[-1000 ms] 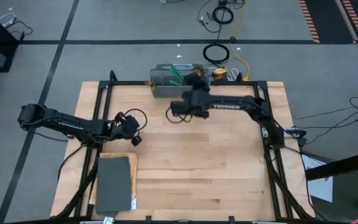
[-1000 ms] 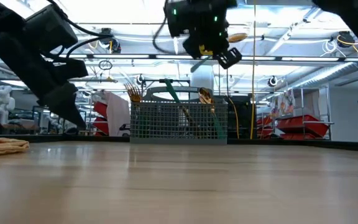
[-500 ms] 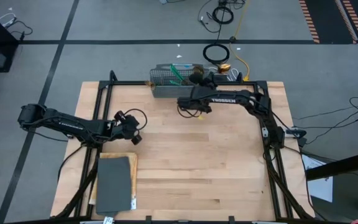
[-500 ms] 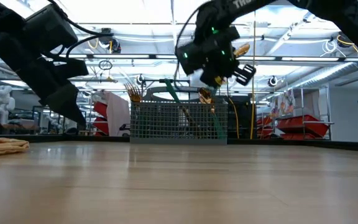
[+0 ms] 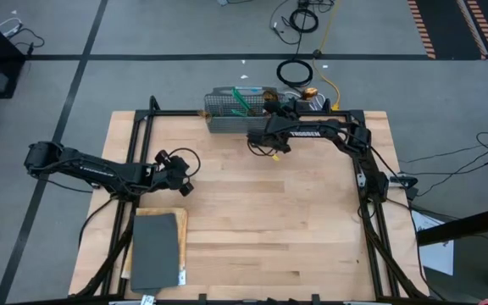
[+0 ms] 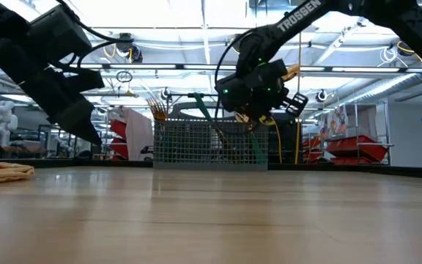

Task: Sort silverware
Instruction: Put the green spoon into the gray silverware basket

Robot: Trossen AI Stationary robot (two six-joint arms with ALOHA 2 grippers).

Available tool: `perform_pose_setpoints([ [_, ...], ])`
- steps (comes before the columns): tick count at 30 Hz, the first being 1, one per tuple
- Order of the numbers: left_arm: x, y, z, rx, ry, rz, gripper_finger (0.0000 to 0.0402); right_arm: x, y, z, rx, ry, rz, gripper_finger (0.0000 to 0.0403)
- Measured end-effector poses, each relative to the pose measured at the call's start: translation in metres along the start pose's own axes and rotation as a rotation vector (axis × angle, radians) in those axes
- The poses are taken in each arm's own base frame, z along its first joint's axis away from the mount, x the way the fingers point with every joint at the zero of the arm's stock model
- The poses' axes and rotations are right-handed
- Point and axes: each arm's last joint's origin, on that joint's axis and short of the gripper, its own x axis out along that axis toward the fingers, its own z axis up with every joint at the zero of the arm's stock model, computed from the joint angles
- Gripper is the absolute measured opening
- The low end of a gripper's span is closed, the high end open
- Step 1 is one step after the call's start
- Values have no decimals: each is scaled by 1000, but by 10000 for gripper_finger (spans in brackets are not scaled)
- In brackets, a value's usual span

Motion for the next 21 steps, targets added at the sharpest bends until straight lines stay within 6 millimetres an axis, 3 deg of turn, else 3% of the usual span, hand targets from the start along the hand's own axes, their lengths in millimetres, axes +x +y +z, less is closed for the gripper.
perform_pose_setpoints([
  [21, 0, 2, 1, 1, -28, 61, 11, 5, -2, 5, -61, -29, 48, 0],
])
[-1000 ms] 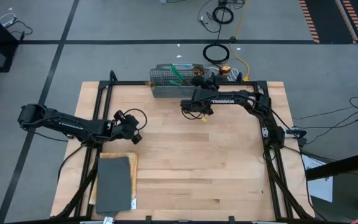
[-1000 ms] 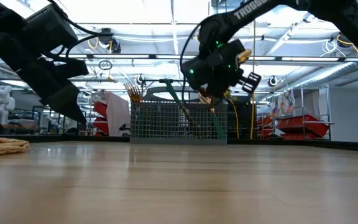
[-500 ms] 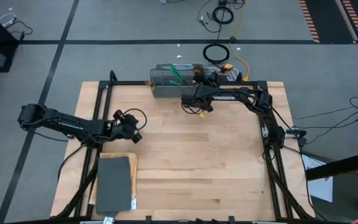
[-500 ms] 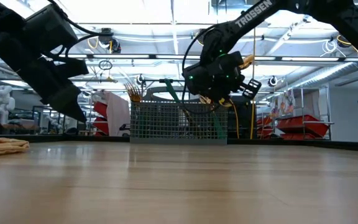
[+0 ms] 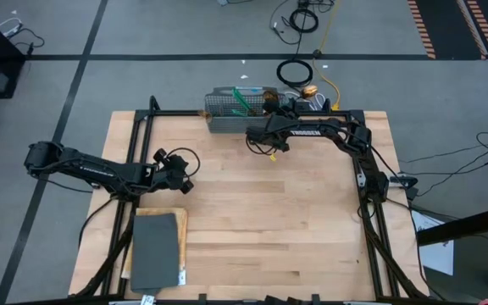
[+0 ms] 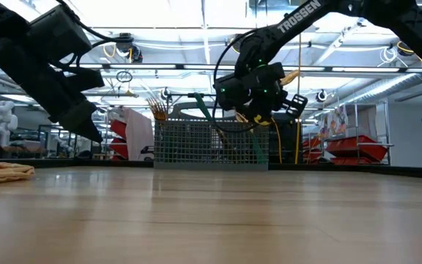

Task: Sort silverware
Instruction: Put the green spoon into the gray silverware basket

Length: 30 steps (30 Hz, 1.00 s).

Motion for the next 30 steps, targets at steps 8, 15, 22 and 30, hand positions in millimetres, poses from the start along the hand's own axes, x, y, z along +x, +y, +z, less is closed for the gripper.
perform_pose_setpoints([
  [8, 0, 0, 0, 0, 0, 0, 11, -9, 0, 2, -58, -53, 15, 18],
  [15, 0, 0, 0, 0, 0, 0, 11, -15, -2, 6, -74, -81, 9, 81],
  [22, 0, 0, 0, 0, 0, 0, 11, -20, -3, 6, -59, -84, -1, 120],
  [30, 0, 0, 0, 1, 1, 0, 11, -22, -10, 2, -31, -88, -8, 149],
])
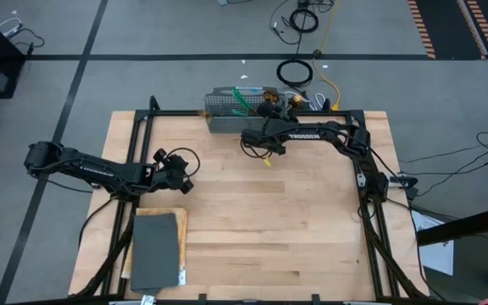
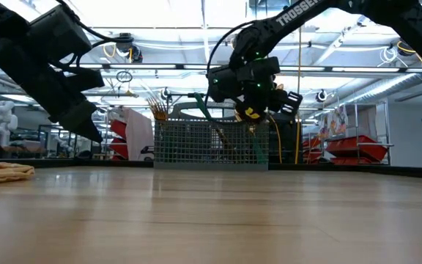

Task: Sort silverware
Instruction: Put the green spoon into the gray silverware basket, then return to Home Position

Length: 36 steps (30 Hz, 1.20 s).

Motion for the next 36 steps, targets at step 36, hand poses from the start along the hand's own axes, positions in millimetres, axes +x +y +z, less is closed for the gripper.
perform_pose_setpoints([
  [36, -55, -17, 62, 206, -508, -301, 11, -64, -13, -303, 1236, -1048, 689, 160],
])
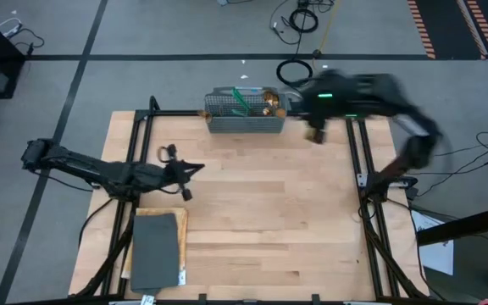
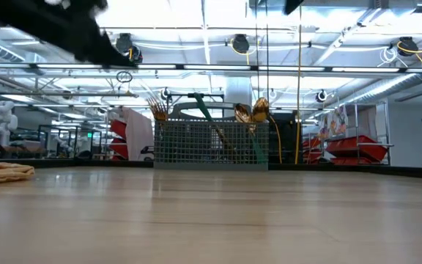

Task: Sort silverware
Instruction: Return to Home Position

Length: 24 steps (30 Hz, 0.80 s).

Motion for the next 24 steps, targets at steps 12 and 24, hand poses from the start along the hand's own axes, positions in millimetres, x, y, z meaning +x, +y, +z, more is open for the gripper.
perform_pose_setpoints([
  [12, -87, 53, 38, -119, -449, -28, 11, -88, 0, -179, 273, -679, 21, 160],
  [24, -124, 72, 9, -239, -475, -247, 11, 7, 46, -234, 413, -1044, 139, 160],
])
